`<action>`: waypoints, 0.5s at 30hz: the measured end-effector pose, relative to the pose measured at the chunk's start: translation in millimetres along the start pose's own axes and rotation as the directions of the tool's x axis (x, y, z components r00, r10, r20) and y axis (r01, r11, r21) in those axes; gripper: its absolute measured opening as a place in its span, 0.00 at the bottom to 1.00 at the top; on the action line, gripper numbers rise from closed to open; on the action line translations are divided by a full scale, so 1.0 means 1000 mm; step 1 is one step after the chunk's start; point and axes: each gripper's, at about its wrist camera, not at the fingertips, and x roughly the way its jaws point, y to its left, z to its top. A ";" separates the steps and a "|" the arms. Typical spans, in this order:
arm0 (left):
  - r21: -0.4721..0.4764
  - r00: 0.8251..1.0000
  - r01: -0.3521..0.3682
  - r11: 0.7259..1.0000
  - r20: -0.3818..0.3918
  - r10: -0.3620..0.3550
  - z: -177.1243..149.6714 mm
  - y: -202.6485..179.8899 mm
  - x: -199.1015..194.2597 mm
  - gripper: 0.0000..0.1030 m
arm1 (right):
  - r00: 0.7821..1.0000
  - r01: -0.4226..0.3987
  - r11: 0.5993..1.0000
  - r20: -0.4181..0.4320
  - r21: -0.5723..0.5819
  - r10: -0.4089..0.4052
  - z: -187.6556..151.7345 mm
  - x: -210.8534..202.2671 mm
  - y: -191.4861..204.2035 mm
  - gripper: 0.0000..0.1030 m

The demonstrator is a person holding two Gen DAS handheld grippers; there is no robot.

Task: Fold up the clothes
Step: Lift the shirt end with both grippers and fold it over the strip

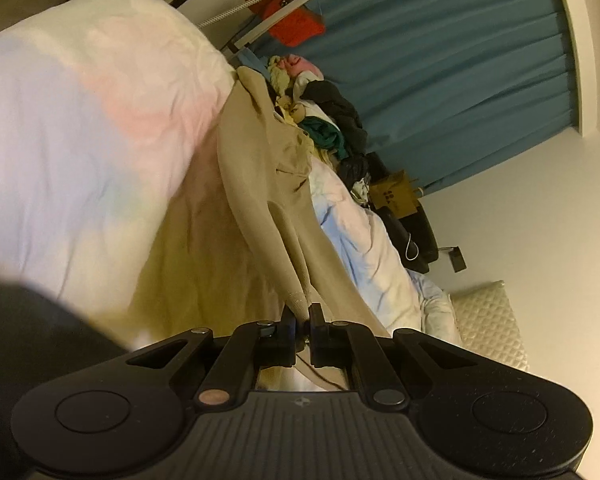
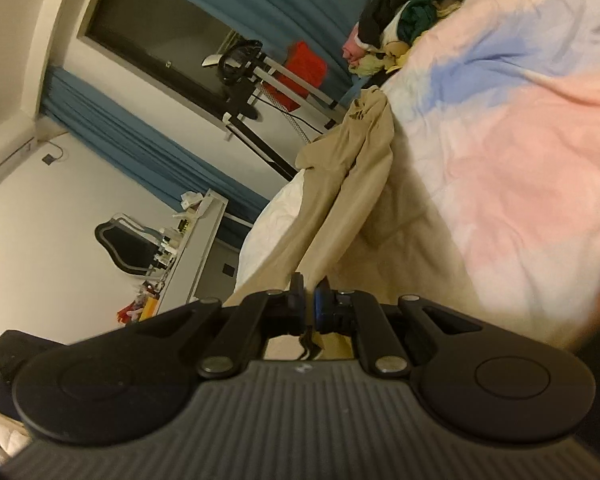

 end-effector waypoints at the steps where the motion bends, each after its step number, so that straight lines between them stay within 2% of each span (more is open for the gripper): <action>1: -0.004 1.000 -0.002 1.000 0.000 0.002 -0.009 0.003 -0.008 0.05 | 1.000 -0.001 1.000 0.003 0.009 0.001 -0.007 -0.007 -0.003 0.07; 4: -0.026 1.000 -0.013 1.000 -0.003 0.013 -0.032 0.014 -0.026 0.05 | 1.000 0.002 1.000 0.008 0.025 -0.002 -0.021 -0.021 -0.006 0.07; 7: -0.053 1.000 -0.010 0.999 0.007 0.010 -0.034 0.016 -0.023 0.05 | 1.000 0.015 1.000 0.006 0.020 -0.015 -0.021 -0.020 -0.004 0.07; 9: -0.049 1.000 -0.001 0.999 0.026 0.002 -0.021 0.014 -0.015 0.05 | 1.000 0.012 1.000 0.016 -0.002 -0.012 -0.014 -0.014 0.003 0.07; 13: 0.007 0.997 -0.032 0.999 0.071 0.031 0.020 -0.001 0.010 0.06 | 0.999 0.005 1.000 0.038 0.016 -0.005 0.015 0.013 0.009 0.08; 15: 0.039 0.994 -0.058 0.998 0.098 0.054 0.043 -0.010 0.025 0.06 | 0.998 0.026 1.000 0.059 0.000 -0.026 0.035 0.037 0.015 0.08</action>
